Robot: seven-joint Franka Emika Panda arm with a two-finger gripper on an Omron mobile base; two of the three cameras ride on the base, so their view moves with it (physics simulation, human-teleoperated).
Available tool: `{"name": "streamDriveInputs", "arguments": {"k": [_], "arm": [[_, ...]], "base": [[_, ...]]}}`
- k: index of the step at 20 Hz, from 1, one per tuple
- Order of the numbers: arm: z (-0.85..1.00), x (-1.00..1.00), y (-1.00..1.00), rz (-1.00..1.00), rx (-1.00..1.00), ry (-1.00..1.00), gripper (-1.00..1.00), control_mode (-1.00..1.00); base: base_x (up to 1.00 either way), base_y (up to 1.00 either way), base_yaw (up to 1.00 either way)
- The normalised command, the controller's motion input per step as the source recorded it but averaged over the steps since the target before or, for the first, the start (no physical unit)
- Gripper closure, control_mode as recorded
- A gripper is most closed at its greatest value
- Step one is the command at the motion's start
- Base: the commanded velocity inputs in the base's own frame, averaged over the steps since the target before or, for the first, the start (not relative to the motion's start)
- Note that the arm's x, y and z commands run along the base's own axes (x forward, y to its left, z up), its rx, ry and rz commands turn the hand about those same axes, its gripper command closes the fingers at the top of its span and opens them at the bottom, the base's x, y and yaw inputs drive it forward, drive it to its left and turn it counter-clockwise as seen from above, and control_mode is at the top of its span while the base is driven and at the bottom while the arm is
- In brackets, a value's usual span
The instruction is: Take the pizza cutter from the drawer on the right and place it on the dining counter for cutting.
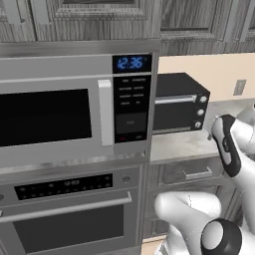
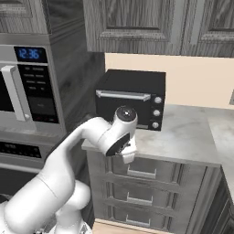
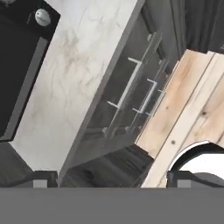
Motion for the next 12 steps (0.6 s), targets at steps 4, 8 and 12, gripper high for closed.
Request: {"name": "streamDriveInputs", "arguments": {"k": [4,8,12], "arm": [[-0.41,0.0,-0.34,-0.14,0.27,-0.21,-1.0,-1.0],[-0.35,0.0,-0.15,-0.08,0.25,-0.26,-1.0,-1.0],[-0.27,0.0,-0.14,-0.08,0.3,-0.31,-1.0,-1.0]], "base": [[0.0,0.0,0.0],[0.0,0.0,0.0],[0.0,0.0,0.0]]}}
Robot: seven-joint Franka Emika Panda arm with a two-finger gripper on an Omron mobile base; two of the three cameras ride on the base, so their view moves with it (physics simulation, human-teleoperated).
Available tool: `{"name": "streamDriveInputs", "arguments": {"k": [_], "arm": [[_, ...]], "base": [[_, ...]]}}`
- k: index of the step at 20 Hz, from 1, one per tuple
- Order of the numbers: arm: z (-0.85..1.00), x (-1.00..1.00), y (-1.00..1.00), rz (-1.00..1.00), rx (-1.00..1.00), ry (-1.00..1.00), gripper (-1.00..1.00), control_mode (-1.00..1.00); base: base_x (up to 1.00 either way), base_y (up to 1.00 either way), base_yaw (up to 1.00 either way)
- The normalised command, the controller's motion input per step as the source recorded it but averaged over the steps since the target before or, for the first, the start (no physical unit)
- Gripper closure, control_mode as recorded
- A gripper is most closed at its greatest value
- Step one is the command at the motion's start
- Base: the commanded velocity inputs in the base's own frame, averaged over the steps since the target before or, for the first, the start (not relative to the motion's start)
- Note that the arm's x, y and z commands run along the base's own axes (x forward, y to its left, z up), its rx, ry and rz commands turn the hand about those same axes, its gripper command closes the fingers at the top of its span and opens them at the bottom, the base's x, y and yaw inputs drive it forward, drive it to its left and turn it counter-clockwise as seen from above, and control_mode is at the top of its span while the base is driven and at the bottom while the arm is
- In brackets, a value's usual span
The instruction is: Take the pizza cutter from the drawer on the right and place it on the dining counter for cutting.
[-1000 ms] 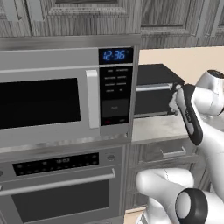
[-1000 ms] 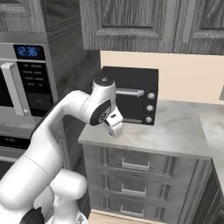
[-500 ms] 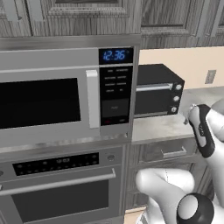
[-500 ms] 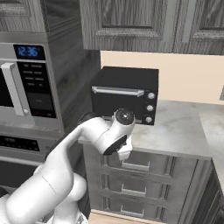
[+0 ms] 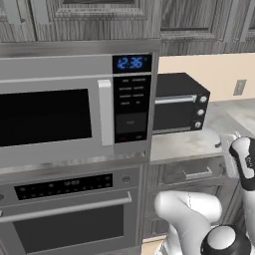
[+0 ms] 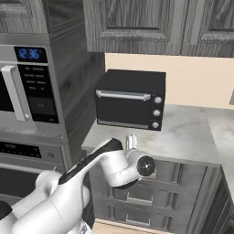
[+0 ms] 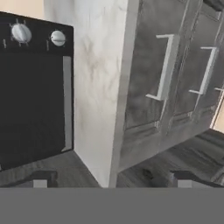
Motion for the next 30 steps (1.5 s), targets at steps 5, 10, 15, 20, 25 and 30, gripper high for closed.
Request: {"name": "streamDriveInputs", "arguments": {"k": [5,10,15,20,25,30], "arm": [[-0.24,0.0,-0.26,-0.06,0.33,-0.34,-1.0,-1.0],[-0.7,0.0,-0.27,-0.05,0.22,-0.27,-1.0,-1.0],[-0.81,0.03,-0.23,-0.07,0.07,-0.12,-1.0,-1.0],[-0.78,0.08,-0.07,-0.08,0.0,-0.13,-1.0,-1.0],[-0.5,0.37,-0.06,-0.11,0.01,-0.13,-1.0,-1.0],[-0.27,0.4,-0.13,-0.11,0.0,-0.09,-1.0,-1.0]], "base": [[0.0,0.0,0.0],[0.0,0.0,0.0],[0.0,0.0,0.0],[0.0,0.0,0.0],[0.0,0.0,0.0],[0.0,0.0,0.0]]}}
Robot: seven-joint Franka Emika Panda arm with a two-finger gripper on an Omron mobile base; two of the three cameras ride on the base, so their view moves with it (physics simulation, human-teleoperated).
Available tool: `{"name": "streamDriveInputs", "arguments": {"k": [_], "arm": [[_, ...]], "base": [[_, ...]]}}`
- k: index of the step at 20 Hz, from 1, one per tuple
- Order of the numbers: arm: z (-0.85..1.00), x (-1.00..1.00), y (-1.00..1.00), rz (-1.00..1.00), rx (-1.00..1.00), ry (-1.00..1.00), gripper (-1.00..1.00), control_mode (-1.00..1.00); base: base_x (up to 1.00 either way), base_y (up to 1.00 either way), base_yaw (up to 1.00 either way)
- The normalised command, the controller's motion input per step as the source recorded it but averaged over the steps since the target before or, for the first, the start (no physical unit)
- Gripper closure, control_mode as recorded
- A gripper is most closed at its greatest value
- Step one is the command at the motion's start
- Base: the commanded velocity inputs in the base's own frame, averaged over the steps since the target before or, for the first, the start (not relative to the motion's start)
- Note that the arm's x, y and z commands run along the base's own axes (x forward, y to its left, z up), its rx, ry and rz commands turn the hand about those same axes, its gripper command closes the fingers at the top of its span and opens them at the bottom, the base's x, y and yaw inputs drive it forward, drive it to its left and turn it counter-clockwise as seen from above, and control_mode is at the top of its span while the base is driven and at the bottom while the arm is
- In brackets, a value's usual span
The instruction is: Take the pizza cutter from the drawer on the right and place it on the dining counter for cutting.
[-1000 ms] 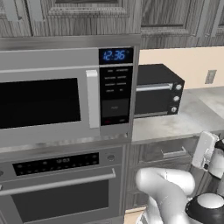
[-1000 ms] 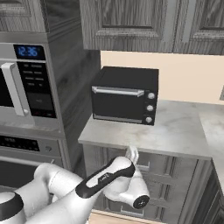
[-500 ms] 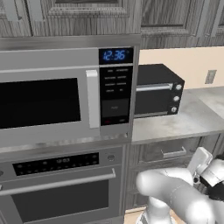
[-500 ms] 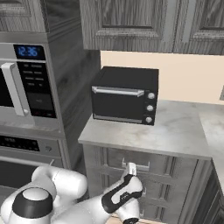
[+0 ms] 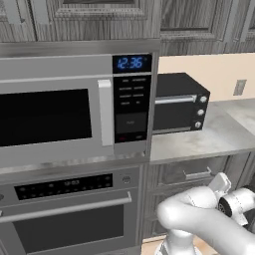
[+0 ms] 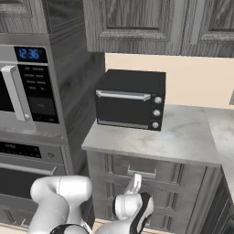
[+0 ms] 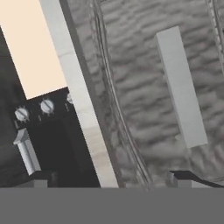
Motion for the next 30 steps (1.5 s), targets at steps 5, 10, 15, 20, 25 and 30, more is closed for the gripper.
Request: {"name": "streamDriveInputs", "arguments": {"k": [5,10,15,20,25,30], "arm": [[-0.11,0.3,-0.31,-0.01,0.0,-0.01,-1.0,-1.0],[-0.14,0.14,-0.11,0.0,-0.09,0.0,-1.0,-1.0],[-0.36,0.1,-0.02,0.0,-0.09,0.0,-1.0,-1.0],[-0.35,0.28,0.0,0.0,-0.02,0.0,-1.0,-1.0],[-0.16,0.39,0.0,0.0,0.0,0.0,-1.0,-1.0],[-0.26,0.41,0.0,0.0,0.0,0.0,-1.0,-1.0]], "base": [[0.0,0.0,0.0],[0.0,0.0,0.0],[0.0,0.0,0.0],[0.0,0.0,0.0],[0.0,0.0,0.0],[0.0,0.0,0.0]]}}
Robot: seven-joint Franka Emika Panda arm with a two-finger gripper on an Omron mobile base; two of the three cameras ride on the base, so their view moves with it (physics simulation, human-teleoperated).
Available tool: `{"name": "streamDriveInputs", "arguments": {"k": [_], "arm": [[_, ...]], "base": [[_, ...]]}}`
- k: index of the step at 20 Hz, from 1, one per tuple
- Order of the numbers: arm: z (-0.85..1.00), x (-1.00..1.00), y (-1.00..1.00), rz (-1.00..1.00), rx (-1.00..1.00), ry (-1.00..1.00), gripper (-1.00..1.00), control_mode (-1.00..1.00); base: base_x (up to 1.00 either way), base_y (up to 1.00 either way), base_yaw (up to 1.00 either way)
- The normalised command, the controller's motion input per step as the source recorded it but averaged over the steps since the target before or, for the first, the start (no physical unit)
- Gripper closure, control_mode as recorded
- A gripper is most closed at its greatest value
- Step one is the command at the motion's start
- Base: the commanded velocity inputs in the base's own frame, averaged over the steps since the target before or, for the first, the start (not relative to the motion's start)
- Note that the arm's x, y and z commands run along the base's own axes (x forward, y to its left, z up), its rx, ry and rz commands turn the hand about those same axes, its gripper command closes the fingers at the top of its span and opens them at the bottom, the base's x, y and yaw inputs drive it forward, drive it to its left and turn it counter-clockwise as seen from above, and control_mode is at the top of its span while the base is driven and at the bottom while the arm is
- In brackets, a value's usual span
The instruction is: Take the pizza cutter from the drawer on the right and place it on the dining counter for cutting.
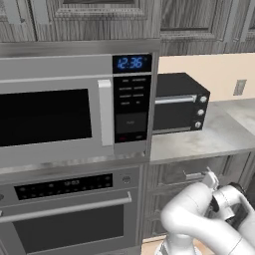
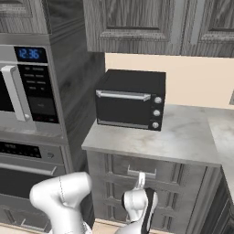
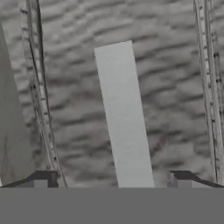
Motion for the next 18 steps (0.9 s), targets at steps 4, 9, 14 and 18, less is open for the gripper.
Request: {"name": "streamDriveInputs", "arguments": {"k": [4,9,14,18], "arm": [[-0.32,0.36,-0.06,0.0,0.0,0.0,-1.0,-1.0],[-0.21,0.45,0.0,0.0,0.0,0.0,-1.0,-1.0],[-0.12,0.37,0.04,0.0,0.0,0.0,-1.0,-1.0],[-0.1,0.23,0.13,0.0,0.0,0.0,-1.0,-1.0]], "base": [[0.0,0.0,0.0],[0.0,0.0,0.0],[0.0,0.0,0.0],[0.0,0.0,0.0]]}}
